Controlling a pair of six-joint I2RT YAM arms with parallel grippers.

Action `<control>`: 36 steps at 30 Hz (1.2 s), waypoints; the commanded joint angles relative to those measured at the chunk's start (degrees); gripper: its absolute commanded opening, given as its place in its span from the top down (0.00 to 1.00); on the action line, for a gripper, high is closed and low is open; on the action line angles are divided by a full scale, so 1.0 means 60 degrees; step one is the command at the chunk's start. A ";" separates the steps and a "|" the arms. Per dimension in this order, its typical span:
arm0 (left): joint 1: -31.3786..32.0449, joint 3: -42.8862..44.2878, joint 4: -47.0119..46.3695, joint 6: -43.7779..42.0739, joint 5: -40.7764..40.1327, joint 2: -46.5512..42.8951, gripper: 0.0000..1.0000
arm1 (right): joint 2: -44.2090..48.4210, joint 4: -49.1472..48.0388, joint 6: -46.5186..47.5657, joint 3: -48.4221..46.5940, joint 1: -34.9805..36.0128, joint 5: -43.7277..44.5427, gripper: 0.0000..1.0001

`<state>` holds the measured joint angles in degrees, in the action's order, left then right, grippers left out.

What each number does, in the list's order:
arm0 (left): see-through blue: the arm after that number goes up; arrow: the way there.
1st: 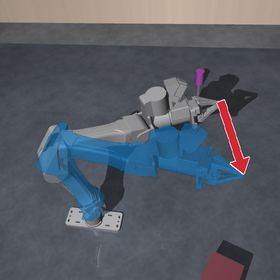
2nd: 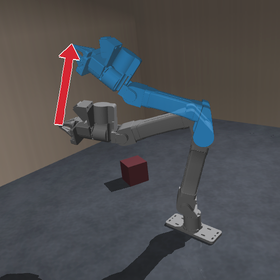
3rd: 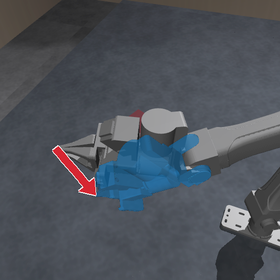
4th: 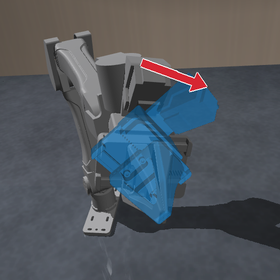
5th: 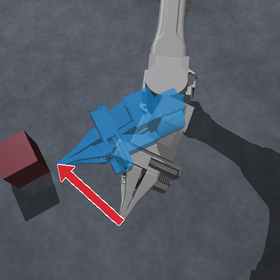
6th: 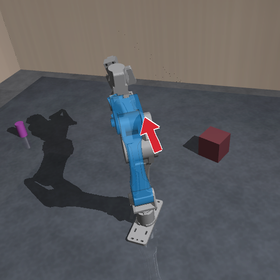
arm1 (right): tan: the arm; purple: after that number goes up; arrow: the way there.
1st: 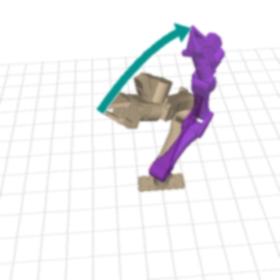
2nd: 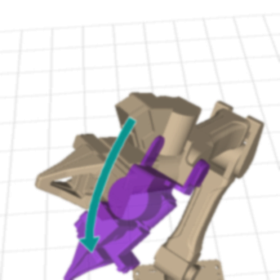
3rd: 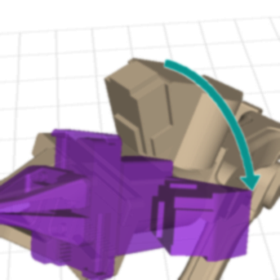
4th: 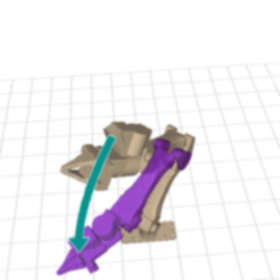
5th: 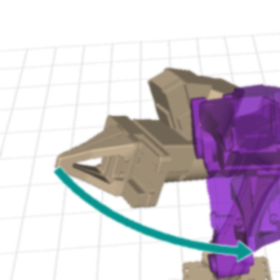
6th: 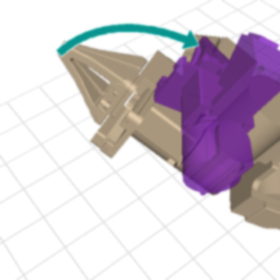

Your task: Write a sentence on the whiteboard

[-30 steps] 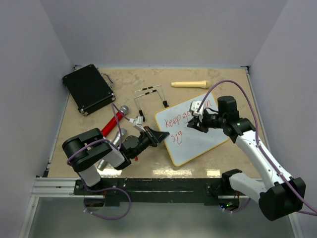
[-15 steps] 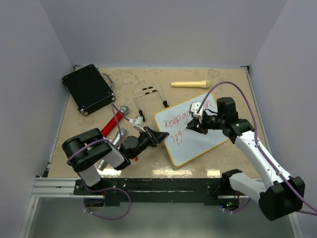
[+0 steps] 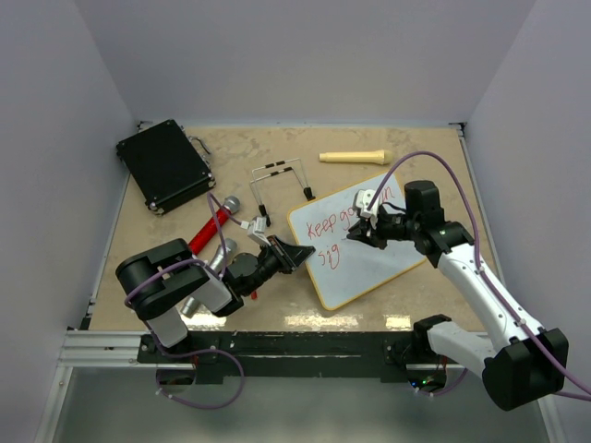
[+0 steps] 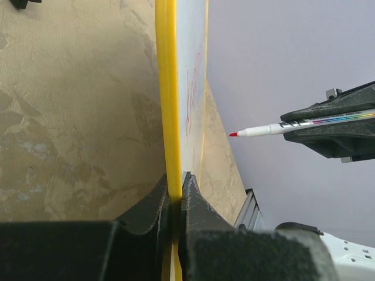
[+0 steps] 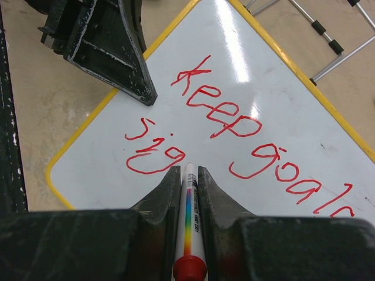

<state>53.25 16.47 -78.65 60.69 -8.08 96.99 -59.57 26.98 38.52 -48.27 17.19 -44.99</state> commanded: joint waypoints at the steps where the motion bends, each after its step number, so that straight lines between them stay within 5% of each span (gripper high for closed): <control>1: -0.0028 -0.0299 -0.2785 -0.1310 0.0291 0.0080 1.00 | 0.0231 -0.0322 -0.0151 0.0062 -0.0038 -0.0192 1.00; 36: 0.0001 -0.0401 -0.2829 -0.1281 0.0365 0.0036 1.00 | 0.0348 -0.0366 -0.0151 0.0223 -0.0097 -0.0382 1.00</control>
<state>53.25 15.86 -78.85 60.75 -7.79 96.95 -59.27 26.33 38.33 -47.35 16.86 -45.63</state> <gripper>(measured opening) 0.079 0.139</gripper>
